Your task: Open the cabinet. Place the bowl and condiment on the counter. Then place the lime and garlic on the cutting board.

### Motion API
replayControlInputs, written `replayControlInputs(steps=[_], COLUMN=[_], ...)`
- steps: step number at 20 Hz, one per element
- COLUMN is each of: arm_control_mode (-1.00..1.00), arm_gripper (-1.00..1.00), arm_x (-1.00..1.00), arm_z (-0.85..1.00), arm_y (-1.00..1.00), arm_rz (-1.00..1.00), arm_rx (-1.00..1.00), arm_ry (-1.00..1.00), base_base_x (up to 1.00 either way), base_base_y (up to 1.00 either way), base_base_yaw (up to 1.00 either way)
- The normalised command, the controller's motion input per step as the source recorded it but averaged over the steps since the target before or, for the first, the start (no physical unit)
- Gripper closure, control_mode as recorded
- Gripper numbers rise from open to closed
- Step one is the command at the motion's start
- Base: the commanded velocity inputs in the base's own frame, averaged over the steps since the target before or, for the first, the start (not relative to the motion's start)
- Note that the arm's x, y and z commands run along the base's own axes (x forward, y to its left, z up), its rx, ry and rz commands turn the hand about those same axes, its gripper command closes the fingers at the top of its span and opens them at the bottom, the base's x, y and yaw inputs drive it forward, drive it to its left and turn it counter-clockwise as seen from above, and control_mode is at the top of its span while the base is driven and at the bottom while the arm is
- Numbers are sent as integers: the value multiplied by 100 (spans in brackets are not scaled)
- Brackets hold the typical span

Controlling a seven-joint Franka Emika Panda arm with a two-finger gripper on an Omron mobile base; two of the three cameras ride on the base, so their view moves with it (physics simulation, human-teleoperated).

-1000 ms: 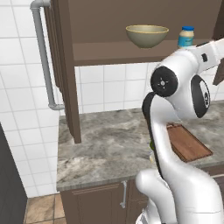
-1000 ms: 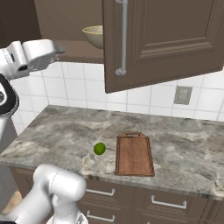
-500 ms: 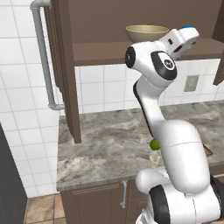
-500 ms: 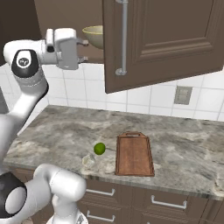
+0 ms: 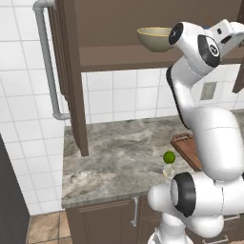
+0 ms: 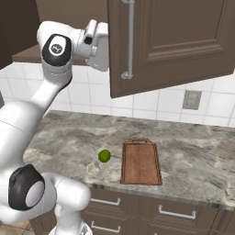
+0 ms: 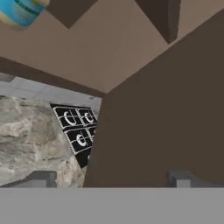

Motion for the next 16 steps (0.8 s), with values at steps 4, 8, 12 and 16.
replayControlInputs(steps=[4, 8, 12, 16], arm_control_mode=[-100, -100, -100, -100], arm_gripper=[-100, -100, -100, -100], arm_x=[-92, -100, -61, -1], arm_z=[0, 0, 0, -7], arm_y=[-100, -100, -100, -100], arm_rz=[0, 0, 0, 0], arm_rx=[26, 26, 25, 27], arm_ry=[-5, -11, -15, -19], base_base_x=[0, 0, 0, 0], base_base_y=[0, 0, 0, 0], base_base_yaw=[0, 0, 0, 0])
